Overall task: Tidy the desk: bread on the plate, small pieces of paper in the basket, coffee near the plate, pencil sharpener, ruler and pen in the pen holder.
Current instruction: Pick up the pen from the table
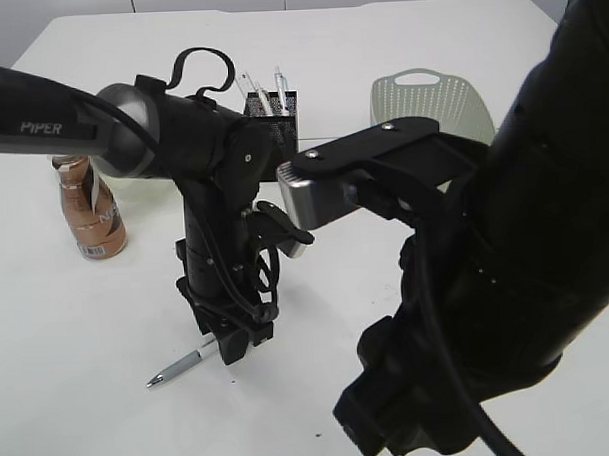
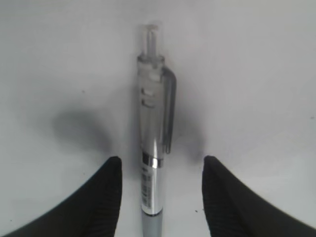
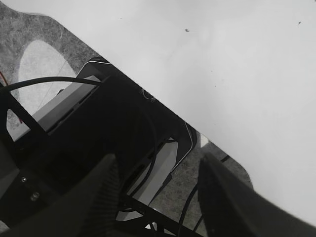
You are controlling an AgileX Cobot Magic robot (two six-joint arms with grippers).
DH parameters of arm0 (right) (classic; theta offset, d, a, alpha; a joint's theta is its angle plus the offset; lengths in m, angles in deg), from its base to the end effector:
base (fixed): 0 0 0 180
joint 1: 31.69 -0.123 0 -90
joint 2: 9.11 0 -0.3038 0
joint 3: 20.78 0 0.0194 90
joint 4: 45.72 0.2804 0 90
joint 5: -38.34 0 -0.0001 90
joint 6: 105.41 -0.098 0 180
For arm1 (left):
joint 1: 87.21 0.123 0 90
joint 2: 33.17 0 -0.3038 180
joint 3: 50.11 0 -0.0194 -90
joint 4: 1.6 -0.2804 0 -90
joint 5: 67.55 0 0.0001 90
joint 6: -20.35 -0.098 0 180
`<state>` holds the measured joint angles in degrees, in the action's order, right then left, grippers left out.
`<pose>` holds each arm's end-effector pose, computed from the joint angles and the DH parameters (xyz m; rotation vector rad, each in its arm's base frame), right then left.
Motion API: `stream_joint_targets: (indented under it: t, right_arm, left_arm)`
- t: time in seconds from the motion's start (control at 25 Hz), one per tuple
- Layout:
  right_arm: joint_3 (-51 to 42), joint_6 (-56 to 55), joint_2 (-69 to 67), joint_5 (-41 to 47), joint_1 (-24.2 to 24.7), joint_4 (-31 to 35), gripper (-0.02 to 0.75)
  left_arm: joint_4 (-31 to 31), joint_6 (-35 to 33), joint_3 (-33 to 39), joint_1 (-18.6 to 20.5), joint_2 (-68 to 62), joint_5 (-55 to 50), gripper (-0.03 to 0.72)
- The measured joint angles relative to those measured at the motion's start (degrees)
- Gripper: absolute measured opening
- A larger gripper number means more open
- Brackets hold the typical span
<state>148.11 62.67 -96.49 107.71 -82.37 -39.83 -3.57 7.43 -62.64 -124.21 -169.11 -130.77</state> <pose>0.1745 0.2279 0.3089 -0.9581 2.8411 0.2939 0.3625 -0.2694 0.0988 -1.3038 -2.7391 -0.0809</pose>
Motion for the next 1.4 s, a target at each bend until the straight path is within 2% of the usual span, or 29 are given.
stream_joint_targets:
  t: [0.24, 0.56, 0.96, 1.04, 1.24, 1.4]
  right_arm:
    - [0.0, 0.0, 0.0, 0.1, 0.0, 0.0, 0.384]
    - [0.0, 0.0, 0.0, 0.3, 0.0, -0.11, 0.384]
    - [0.0, 0.0, 0.0, 0.64, 0.0, -0.33, 0.384]
    - [0.0, 0.0, 0.0, 0.64, 0.0, -0.44, 0.384]
    - [0.0, 0.0, 0.0, 0.87, 0.0, -0.58, 0.384]
    - [0.0, 0.0, 0.0, 0.87, 0.0, -0.66, 0.384]
  left_arm:
    - [0.0, 0.08, 0.0, 0.0, -0.68, 0.0, 0.382]
    - [0.0, 0.22, 0.0, 0.0, -0.83, 0.0, 0.283]
    - [0.52, 0.28, -0.43, 0.0, -1.46, -0.31, 0.257]
    - [0.52, 0.36, -0.67, 0.0, -1.7, -0.66, 0.231]
    - [0.75, 0.36, -0.98, 0.0, -2.32, -1.43, 0.109]
    - [1.32, 0.36, -0.98, 0.0, -2.32, -1.43, 0.077]
